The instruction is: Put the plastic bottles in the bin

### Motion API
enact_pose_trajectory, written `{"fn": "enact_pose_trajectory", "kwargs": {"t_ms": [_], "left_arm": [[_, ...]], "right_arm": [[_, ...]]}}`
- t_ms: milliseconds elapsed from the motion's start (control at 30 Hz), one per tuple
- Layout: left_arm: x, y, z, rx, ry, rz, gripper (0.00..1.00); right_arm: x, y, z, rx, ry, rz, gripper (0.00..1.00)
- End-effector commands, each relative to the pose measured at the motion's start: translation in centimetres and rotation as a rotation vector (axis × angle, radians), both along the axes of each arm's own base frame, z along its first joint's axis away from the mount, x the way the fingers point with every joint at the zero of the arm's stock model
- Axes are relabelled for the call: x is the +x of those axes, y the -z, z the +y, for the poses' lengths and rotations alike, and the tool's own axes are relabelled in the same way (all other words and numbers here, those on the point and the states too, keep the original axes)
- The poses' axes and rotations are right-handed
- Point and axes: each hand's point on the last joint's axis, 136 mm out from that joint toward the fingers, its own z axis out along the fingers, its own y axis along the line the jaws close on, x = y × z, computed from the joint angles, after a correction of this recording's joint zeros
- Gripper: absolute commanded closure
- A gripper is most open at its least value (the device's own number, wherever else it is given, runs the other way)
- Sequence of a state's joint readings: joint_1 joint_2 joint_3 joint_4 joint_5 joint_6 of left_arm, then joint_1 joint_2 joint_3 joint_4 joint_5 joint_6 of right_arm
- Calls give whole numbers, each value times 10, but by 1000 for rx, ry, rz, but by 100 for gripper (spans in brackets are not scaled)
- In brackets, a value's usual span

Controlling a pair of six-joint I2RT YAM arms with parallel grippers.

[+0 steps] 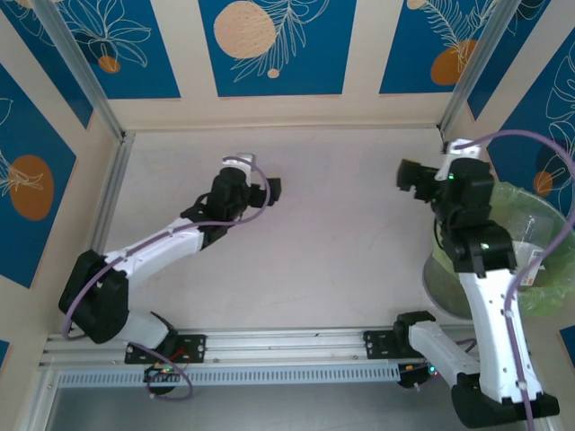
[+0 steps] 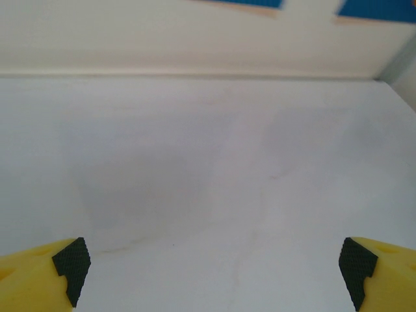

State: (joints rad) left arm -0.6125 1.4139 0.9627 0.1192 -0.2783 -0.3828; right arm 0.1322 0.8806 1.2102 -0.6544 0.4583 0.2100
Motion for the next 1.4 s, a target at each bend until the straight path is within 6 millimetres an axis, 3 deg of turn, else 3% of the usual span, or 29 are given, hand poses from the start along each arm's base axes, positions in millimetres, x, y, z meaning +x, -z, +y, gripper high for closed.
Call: {"fn": "enact_pose_trajectory", "kwargs": {"t_ms": [0, 100, 200, 300, 400, 500, 667, 800, 933, 1100, 1367], "left_arm": [[-1, 13, 76, 174, -237, 18, 0], [-4, 21, 123, 290, -365, -2, 0], [-6, 41, 166, 419, -463, 14, 0], [-2, 64, 199, 486, -516, 25, 0], [3, 84, 217, 461, -507, 40, 0], [7, 95, 215, 453, -438, 82, 0], [11, 129, 206, 409, -319, 96, 0], [6, 124, 203, 395, -295, 60, 0], [0, 111, 197, 419, -245, -84, 0], [2, 132, 203, 351, -257, -116, 0], [4, 133, 215, 325, -304, -88, 0]], "right_arm": [[39, 33, 44, 9, -215, -48, 1], [54, 84, 52, -37, -268, 10, 1], [63, 141, 55, -93, -312, 114, 1], [70, 184, 54, -73, -326, 180, 0], [76, 211, 62, 38, -372, 180, 0], [85, 236, 62, 46, -364, 195, 1], [99, 255, 62, 18, -371, 156, 1], [105, 251, 62, 5, -380, 86, 1], [103, 244, 58, -27, -395, -1, 1], [96, 252, 48, 13, -379, -67, 1], [107, 262, 30, 70, -302, -22, 1]]}}
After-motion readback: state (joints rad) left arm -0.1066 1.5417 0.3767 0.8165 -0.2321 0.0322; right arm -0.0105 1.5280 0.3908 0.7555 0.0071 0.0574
